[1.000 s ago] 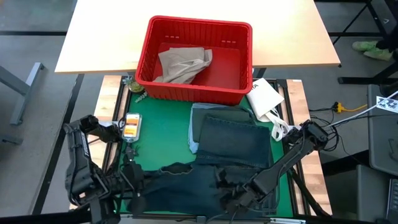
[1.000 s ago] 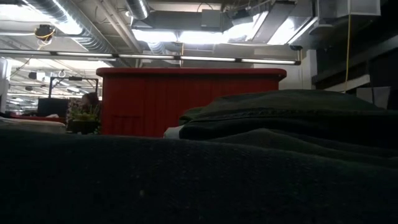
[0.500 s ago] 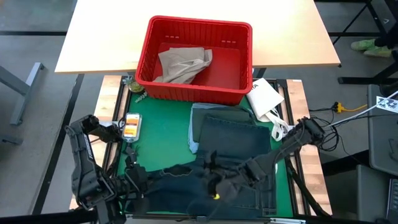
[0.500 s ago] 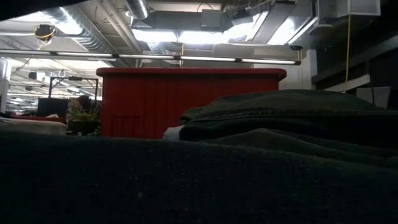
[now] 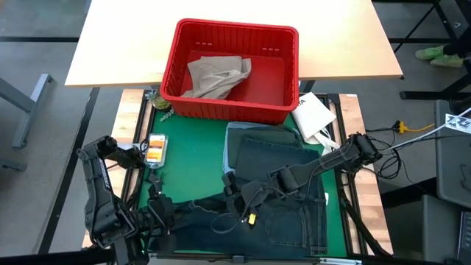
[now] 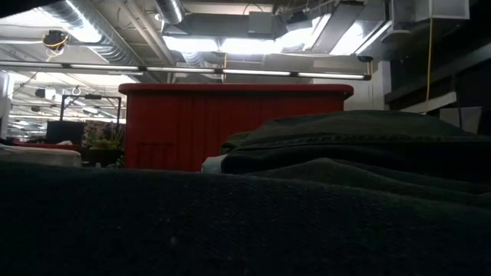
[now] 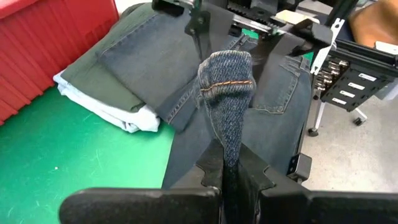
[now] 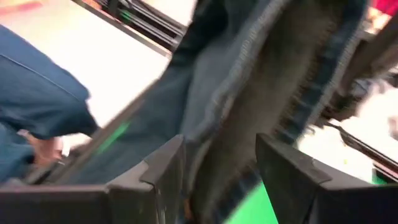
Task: Fold Laundry from Bin
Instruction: Fold the dark blue pants
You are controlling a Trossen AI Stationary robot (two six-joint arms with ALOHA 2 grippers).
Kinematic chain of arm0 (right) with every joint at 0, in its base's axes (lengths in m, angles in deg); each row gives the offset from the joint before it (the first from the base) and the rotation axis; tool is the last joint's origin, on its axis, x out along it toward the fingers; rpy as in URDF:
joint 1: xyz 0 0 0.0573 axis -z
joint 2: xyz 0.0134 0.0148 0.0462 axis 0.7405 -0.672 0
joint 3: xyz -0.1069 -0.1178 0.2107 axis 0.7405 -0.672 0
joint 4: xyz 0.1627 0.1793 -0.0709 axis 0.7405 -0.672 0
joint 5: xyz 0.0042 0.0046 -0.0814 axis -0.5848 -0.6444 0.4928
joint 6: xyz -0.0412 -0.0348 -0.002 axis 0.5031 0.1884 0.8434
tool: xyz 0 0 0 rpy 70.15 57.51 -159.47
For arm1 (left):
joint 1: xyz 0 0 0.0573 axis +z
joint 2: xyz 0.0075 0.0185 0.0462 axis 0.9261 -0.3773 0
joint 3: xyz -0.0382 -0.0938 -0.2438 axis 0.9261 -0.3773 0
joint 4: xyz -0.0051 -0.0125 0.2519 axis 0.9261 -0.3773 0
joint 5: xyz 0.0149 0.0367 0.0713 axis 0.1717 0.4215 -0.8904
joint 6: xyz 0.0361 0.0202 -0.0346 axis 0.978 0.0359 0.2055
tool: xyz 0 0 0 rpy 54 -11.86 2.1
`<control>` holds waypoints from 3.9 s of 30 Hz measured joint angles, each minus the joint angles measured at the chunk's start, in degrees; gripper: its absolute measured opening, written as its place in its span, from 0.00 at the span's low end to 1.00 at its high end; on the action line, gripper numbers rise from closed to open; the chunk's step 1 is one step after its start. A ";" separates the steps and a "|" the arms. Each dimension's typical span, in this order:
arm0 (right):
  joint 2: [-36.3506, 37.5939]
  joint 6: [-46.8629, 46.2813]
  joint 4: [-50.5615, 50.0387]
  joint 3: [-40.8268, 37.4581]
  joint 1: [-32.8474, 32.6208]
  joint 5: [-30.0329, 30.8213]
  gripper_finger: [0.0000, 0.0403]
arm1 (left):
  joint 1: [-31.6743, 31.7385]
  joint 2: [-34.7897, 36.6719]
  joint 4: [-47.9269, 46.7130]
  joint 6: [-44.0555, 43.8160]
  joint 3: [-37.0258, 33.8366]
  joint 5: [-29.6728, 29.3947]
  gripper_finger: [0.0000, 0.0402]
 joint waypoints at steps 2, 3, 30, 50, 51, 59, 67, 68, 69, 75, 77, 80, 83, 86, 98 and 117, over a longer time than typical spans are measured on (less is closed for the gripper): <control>0.00 -0.38 1.10 0.00 0.48 -2.29 0.48 | 0.02 0.00 0.00 0.00 0.00 0.00 0.02; 0.00 -0.71 1.39 0.00 0.71 -2.91 0.48 | 0.02 0.00 0.00 0.00 0.00 0.00 0.02; -3.48 1.92 13.90 0.20 2.48 -4.33 0.41 | 0.00 0.00 0.63 0.02 0.02 0.77 0.02; -3.48 22.24 5.64 0.20 2.46 -0.76 0.03 | 0.17 -0.02 0.81 11.74 0.02 5.95 0.30; -3.48 23.87 4.89 0.19 2.46 1.09 0.03 | 0.17 -0.02 0.81 12.31 0.02 7.34 0.32; -3.45 34.47 0.74 0.17 1.88 3.17 0.03 | -0.09 0.00 1.19 10.43 -3.11 12.58 0.40; -3.43 37.86 -14.03 0.17 -2.08 2.98 0.01 | 0.02 0.00 0.78 1.90 -14.70 19.18 0.35; -3.43 37.42 -15.40 0.17 -2.61 3.77 0.02 | 0.02 0.00 0.83 1.44 -15.71 19.56 0.35; -3.43 37.19 -16.55 0.17 -3.18 5.07 0.02 | 0.02 0.00 0.81 1.24 -16.65 19.95 0.34; -3.43 37.00 -19.38 0.17 -6.29 7.72 0.03 | 0.28 0.00 1.57 -0.13 -22.32 26.11 0.33; -3.66 36.98 -19.52 0.17 -7.01 7.44 0.02 | 0.28 0.00 3.18 -0.52 -24.88 27.28 0.33; -4.21 36.78 -20.72 0.17 -8.08 7.33 0.02 | 0.29 0.00 7.22 -0.48 -28.93 30.49 0.32; -5.47 36.00 -21.95 -0.34 -8.28 6.82 0.03 | 0.73 0.00 11.54 -0.46 -32.54 34.89 0.32; -7.56 34.23 -24.69 -0.63 -8.45 6.76 0.03 | 1.18 0.00 15.55 0.46 -35.08 36.68 0.32; -13.23 33.59 -26.45 -0.63 -8.47 6.70 0.03 | 5.81 0.00 20.80 10.41 -42.73 38.50 0.32; -13.94 30.17 -26.20 0.28 -8.57 16.59 0.03 | 8.59 1.23 19.30 2.30 -54.95 45.92 0.32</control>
